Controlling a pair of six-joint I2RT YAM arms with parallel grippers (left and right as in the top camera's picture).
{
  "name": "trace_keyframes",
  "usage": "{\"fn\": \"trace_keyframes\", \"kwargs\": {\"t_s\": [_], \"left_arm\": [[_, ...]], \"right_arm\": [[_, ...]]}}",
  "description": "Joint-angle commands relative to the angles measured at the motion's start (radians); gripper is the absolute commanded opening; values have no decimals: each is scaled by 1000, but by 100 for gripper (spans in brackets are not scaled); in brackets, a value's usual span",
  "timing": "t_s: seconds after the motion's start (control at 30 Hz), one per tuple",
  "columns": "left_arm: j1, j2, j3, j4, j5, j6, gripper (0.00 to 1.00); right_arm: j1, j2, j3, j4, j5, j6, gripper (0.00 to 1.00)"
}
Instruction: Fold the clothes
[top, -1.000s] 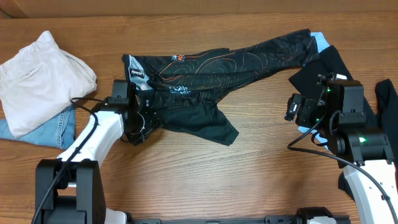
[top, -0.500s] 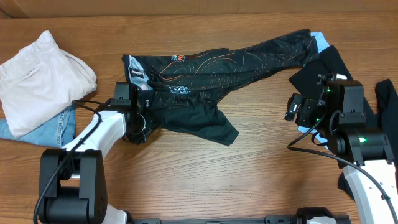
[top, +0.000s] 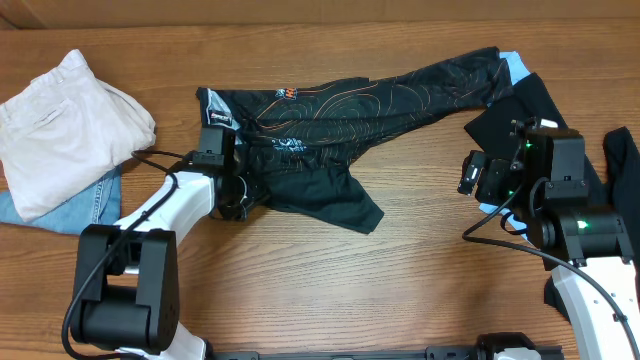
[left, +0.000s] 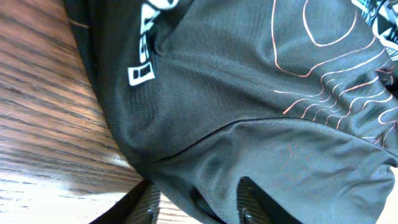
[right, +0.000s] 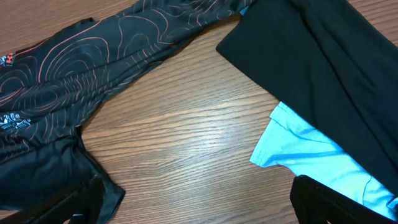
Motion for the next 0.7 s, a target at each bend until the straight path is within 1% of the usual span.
{"fn": "trace_keyframes", "kwargs": {"t_s": [0.0, 0.17, 0.2, 0.3, 0.33, 0.43, 0.53, 0.6, 0.67], "left_arm": [[-17, 74, -42, -31, -18, -7, 42], [-15, 74, -42, -70, -40, 0, 41], [-15, 74, -42, -77, -53, 1, 39], [-15, 74, -42, -99, -82, 1, 28], [-15, 74, -42, -105, -90, 0, 26], [-15, 74, -42, -107, -104, 0, 24], [-15, 74, -42, -101, -111, 0, 18], [-15, 74, -42, -97, -125, 0, 20], [-15, 74, -42, -80, -129, 0, 26]], "right_arm": [[-3, -12, 15, -1, 7, 3, 100], [-3, -12, 15, -1, 7, 3, 100], [-3, -12, 15, -1, 7, 4, 100], [-3, -12, 15, -1, 7, 3, 100], [-3, -12, 15, -1, 7, 4, 100], [-3, -12, 15, -2, 7, 4, 100], [-3, -12, 15, -3, 7, 4, 100], [-3, -12, 15, -4, 7, 4, 100], [-3, -12, 15, -4, 7, 4, 100]]}}
